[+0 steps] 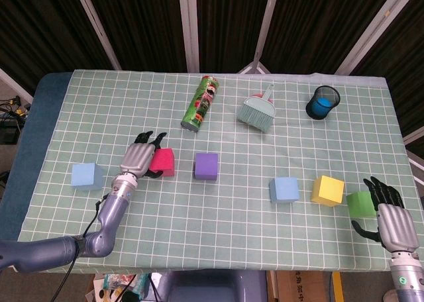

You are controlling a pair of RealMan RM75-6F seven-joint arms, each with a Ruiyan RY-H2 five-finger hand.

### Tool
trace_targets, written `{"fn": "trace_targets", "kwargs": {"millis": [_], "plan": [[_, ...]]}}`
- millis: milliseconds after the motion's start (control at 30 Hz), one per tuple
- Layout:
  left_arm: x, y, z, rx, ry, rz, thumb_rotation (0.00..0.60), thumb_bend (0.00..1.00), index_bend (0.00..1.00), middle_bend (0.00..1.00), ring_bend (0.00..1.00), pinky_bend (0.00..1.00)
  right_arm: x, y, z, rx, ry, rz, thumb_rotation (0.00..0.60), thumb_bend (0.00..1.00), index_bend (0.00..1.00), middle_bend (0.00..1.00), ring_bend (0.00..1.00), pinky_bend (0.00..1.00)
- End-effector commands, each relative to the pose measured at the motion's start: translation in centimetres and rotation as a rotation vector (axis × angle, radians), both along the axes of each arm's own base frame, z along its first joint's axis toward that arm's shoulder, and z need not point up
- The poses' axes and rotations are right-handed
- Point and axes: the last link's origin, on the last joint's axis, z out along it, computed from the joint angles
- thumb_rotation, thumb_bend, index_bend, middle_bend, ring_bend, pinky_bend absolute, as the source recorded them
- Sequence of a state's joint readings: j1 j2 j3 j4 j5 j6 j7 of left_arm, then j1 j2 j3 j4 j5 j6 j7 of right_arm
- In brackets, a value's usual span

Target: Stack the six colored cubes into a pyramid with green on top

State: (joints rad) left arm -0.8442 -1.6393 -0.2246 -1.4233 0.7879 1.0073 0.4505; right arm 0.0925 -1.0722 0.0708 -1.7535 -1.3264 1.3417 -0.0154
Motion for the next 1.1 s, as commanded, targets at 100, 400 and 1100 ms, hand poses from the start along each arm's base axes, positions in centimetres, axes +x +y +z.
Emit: {"fn": "trace_targets", "kwargs": {"millis": [100,400,1100], "plan": [[0.9,-0.2,-0.6,-0.006,-0.033,-0.022,0.6,0.32,0.0,0.38,0.04,0.05,0.0,0.0,0.0,-0.003,-0.001,0.0,0.6,0.27,0.0,0.0,0.0,0.0],[2.5,-0.3,-1.6,-0.017,-0.062,-0.066,0.6,0.32,0.0,0.38,0.04,0.05,0.0,-0.1,0.1,-0.007,-0.004,0.0,0.6,0.27,0.0,0.0,0.0,0.0],[3.7,-0.3,-3.0,-0.044,-0.02,-0.115,0.6,0.32,0.0,0.38,0.04,0.05,0.0,-0.1,0.1,-0.007,-0.003,0.002,0.6,0.27,0.0,0.0,0.0,0.0]]}}
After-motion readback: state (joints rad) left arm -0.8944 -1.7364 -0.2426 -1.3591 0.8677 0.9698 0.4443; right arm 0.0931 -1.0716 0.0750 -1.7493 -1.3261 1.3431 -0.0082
